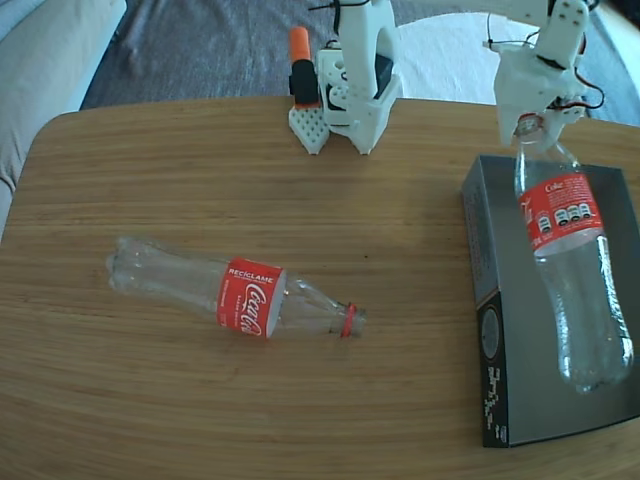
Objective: Grasp the bottles and put them in the box.
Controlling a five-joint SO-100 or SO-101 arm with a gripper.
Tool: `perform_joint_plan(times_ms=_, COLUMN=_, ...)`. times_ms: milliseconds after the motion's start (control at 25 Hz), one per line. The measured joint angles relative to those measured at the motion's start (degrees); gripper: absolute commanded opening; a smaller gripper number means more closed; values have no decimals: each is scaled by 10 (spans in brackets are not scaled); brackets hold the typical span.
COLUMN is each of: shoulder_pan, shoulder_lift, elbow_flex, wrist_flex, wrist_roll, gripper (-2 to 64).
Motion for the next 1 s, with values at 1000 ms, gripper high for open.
perform_joint_plan(times_ms=1000, shoulder_pan=-4, shoulder_lift=-150, elbow_flex=-83, wrist_flex=0, wrist_roll=20, gripper=-3)
